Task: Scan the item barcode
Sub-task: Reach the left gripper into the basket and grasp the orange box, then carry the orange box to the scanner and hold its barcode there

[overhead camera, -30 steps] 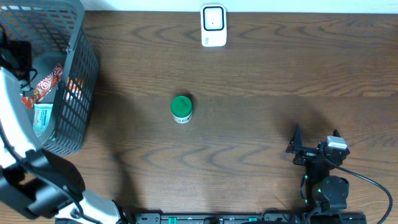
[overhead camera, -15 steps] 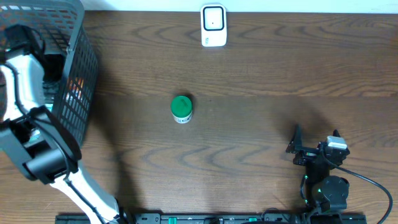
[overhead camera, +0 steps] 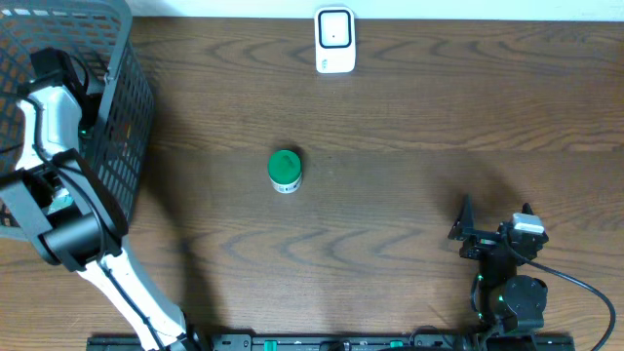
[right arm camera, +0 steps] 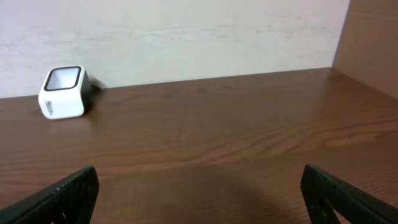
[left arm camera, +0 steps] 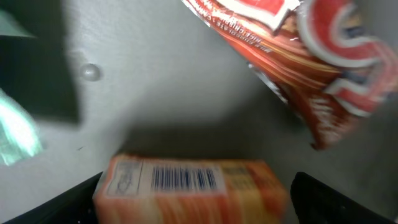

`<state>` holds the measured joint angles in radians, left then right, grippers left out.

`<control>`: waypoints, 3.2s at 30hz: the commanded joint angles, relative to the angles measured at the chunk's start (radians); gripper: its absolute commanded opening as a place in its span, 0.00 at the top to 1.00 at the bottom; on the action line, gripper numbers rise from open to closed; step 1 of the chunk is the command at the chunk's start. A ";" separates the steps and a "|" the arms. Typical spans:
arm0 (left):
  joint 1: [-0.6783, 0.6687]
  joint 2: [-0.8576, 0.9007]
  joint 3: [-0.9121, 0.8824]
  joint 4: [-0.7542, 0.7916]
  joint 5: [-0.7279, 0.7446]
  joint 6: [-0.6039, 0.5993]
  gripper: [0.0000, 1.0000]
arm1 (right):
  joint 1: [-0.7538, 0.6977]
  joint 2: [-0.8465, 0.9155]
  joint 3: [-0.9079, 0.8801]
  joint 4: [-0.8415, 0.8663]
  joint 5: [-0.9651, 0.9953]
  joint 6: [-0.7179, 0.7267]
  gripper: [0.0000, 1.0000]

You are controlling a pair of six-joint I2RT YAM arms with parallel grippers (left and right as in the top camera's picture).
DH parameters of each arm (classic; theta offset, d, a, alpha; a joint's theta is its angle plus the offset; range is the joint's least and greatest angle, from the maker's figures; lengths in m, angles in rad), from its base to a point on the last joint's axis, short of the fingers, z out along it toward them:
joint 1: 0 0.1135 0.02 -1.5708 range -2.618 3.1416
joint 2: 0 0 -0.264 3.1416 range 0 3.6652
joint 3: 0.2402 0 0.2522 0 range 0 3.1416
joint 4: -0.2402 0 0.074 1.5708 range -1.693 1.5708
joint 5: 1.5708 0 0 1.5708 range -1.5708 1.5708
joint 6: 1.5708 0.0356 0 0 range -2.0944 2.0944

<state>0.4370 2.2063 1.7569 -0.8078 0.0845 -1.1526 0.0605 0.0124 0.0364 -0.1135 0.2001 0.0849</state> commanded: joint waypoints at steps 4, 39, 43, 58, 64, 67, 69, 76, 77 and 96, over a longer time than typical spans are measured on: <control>-0.006 0.054 -0.003 0.012 0.082 0.001 0.23 | 0.004 -0.006 -0.004 0.001 0.008 -0.015 0.01; -0.438 -0.794 0.130 -0.295 0.194 0.198 0.51 | 0.004 -0.006 -0.004 0.001 0.008 -0.015 0.01; -0.653 -0.694 0.109 -0.296 0.094 0.198 0.51 | 0.004 -0.006 -0.004 0.001 0.008 -0.015 0.01; -1.058 -0.109 0.109 -0.219 0.079 0.198 0.51 | 0.004 -0.006 -0.004 0.001 0.008 -0.015 0.01; -1.116 0.040 0.109 -0.191 0.079 0.096 0.51 | 0.004 -0.006 -0.004 0.001 0.008 -0.015 0.01; -1.124 0.069 0.109 -0.192 0.078 -0.071 0.51 | 0.004 -0.006 -0.004 0.001 0.008 -0.015 0.01; -1.124 0.071 0.109 -0.192 0.075 -0.230 0.51 | 0.004 -0.006 -0.004 0.001 0.008 -0.015 0.01; -1.128 0.071 0.109 -0.135 0.092 -0.853 0.18 | 0.004 -0.006 -0.004 0.001 0.008 -0.015 0.01; -1.128 0.071 0.109 -0.090 0.117 -0.861 0.10 | 0.004 -0.006 -0.004 0.001 0.008 -0.015 0.01; -1.126 0.002 0.112 0.043 0.031 -0.361 0.12 | 0.004 -0.006 -0.004 0.001 0.008 -0.015 0.01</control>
<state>-0.6964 2.2482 1.8713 -0.7597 0.1642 -1.6936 0.0605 0.0120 0.0364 -0.1135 0.1997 0.0845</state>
